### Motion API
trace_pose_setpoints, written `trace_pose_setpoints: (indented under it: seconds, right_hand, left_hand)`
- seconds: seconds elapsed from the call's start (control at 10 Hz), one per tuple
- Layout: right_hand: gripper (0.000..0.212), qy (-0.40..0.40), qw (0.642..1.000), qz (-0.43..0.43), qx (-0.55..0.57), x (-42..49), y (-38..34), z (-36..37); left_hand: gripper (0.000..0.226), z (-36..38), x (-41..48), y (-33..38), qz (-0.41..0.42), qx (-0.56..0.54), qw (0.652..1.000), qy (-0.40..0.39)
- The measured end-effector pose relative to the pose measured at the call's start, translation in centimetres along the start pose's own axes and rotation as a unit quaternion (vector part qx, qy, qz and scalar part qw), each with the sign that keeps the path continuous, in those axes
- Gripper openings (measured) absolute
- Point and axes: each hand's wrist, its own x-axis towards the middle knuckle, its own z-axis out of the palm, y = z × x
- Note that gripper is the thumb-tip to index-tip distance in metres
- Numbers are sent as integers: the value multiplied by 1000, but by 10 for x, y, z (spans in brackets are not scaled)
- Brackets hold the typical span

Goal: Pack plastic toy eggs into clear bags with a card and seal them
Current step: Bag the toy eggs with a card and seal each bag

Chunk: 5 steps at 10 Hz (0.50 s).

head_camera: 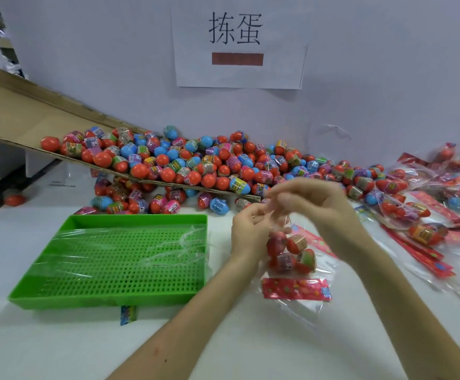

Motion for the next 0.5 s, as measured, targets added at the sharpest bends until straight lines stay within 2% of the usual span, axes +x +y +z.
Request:
trace_pose_setpoints:
  seconds: [0.1,0.2,0.3,0.4,0.5]
  right_hand:
    - [21,146,982,72,-97,5,29,-25]
    - [66,169,963,206,-47,0,45,-42]
    - [77,75,954,291,21,-8,55,-47]
    - [30,80,953,291,19,-8,64,-43]
    - [10,121,954,271,43,-10,69,-39]
  left_hand:
    - [10,-1,1,-1,5,-12,1000,9]
    - [10,-2,4,1,10,-33,999,32]
    - [11,-3,3,6,20,-55,998,37]
    - [11,-4,2,11,24,-68,996,48]
    - [13,-8,5,12,15,-75,995,71]
